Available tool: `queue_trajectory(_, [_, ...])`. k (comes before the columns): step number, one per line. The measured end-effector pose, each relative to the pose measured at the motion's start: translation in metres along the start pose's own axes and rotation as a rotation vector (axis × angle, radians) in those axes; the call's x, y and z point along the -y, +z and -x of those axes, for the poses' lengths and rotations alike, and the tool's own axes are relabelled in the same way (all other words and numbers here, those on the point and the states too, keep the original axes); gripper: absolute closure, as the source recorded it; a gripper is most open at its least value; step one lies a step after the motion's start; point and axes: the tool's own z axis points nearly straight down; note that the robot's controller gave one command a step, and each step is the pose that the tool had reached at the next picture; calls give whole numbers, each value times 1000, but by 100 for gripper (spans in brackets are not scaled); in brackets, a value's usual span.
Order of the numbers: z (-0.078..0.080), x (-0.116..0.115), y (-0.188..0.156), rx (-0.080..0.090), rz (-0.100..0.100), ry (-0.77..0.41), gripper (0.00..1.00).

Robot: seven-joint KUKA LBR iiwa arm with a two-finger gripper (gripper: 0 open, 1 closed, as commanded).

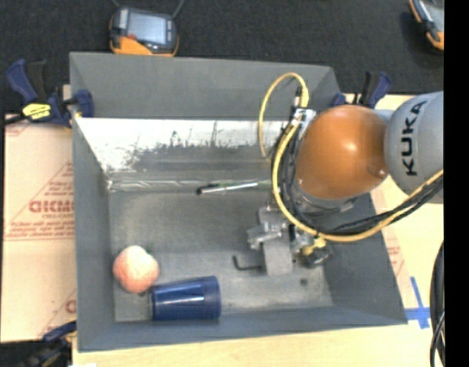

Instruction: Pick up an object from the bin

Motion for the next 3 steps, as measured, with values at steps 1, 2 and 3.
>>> queue_trajectory(1, [36,28,-30,-1,-12,-224,100])
queue_trajectory(2, [4,21,-64,2,-10,-409,100])
queue_trajectory(3, [-2,52,-34,-2,-20,-213,100])
